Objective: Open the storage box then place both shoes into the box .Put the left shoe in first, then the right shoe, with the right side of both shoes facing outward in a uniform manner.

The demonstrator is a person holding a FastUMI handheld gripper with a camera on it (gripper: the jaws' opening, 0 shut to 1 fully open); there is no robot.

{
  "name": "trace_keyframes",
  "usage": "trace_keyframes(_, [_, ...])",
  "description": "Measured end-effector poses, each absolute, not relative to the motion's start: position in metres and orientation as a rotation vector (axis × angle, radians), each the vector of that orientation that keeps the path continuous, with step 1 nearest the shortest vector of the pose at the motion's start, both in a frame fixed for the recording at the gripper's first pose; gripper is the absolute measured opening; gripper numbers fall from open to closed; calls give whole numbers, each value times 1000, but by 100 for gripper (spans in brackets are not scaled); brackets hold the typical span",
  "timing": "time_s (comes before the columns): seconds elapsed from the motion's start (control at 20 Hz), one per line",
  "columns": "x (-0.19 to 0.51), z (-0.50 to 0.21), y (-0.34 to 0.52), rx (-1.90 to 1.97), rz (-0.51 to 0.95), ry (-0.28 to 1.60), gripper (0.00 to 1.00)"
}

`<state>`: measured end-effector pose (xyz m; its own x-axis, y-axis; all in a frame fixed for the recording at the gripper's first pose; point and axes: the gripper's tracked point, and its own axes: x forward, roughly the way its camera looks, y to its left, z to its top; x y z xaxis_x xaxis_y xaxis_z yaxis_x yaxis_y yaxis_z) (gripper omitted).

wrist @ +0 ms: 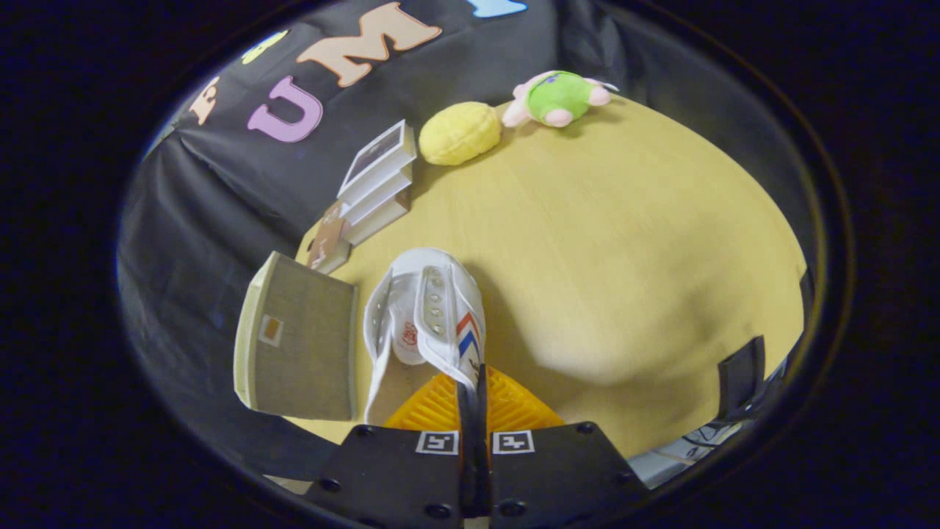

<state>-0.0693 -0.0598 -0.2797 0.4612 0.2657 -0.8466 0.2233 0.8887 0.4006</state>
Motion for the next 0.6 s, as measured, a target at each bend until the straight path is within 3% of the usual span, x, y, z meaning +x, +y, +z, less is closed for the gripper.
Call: trace_keyframes(0.6, [-21,-189,52,614,106,975,3])
